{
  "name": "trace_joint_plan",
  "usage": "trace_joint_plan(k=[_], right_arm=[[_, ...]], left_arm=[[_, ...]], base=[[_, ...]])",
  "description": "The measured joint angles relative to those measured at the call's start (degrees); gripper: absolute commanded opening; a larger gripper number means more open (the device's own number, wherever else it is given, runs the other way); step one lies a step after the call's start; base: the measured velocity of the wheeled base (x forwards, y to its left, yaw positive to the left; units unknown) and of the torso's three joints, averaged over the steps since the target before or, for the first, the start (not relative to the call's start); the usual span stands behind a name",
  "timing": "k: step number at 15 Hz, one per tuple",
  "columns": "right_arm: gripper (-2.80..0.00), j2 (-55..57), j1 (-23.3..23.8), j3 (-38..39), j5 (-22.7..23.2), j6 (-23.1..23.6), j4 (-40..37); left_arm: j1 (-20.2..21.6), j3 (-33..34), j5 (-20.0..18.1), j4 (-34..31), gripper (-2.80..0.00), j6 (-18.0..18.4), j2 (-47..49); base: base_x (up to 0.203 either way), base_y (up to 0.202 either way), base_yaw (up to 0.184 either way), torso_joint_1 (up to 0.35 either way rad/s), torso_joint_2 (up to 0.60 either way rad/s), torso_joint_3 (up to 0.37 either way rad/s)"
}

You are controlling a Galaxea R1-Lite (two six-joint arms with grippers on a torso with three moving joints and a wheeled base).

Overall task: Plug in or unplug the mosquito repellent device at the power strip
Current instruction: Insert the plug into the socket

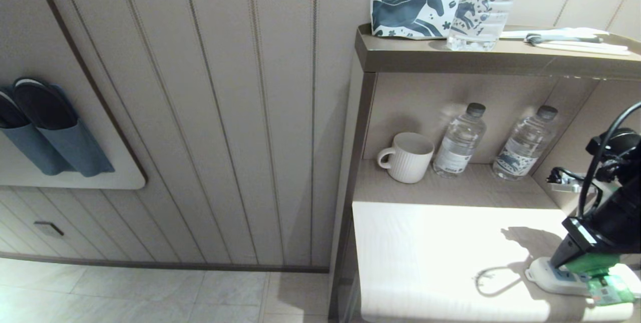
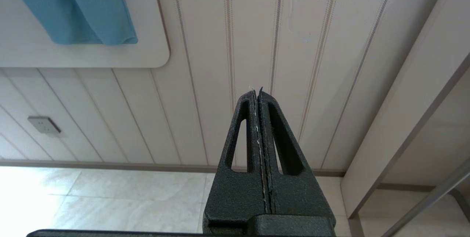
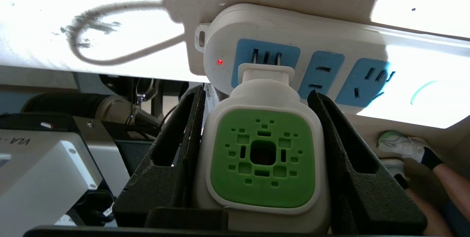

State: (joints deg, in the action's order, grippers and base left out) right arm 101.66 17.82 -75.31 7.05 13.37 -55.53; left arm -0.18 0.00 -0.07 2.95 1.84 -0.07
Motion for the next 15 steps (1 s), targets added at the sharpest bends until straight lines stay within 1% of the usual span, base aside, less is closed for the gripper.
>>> trace_joint_plan(k=[2,8,10,12,15], right_arm=[[-2.80,-0.5,0.5,1.4,0.0,0.0,1.9],[-2.80,-0.6,0.6,2.3,0.4,-0.1,2.3],[-2.80,-0.3,0.5,1.9,1.4,-1.1,2.2],[-2.80,0.4,0.2,1.0,1.5,-3.1,2.1],[-2.80,1.9,-0.6,-0.3,1.5,-3.9,1.7]], left_arm=[[0.0,0.0,0.0,0.0,-2.80,0.0,0.0],[0.0,0.0,0.0,0.0,-2.80,0.0,0.0],[0.0,0.0,0.0,0.0,-2.80,0.0,0.0],[0.0,0.0,0.0,0.0,-2.80,0.1,0.0],[0.0,0.0,0.0,0.0,-2.80,0.1,0.0]], base=[[0.000,0.000,0.000,0.000,0.00,0.000],[0.000,0.000,0.000,0.000,0.00,0.000],[0.000,0.000,0.000,0.000,0.00,0.000],[0.000,0.000,0.000,0.000,0.00,0.000],[0.000,0.000,0.000,0.000,0.00,0.000]])
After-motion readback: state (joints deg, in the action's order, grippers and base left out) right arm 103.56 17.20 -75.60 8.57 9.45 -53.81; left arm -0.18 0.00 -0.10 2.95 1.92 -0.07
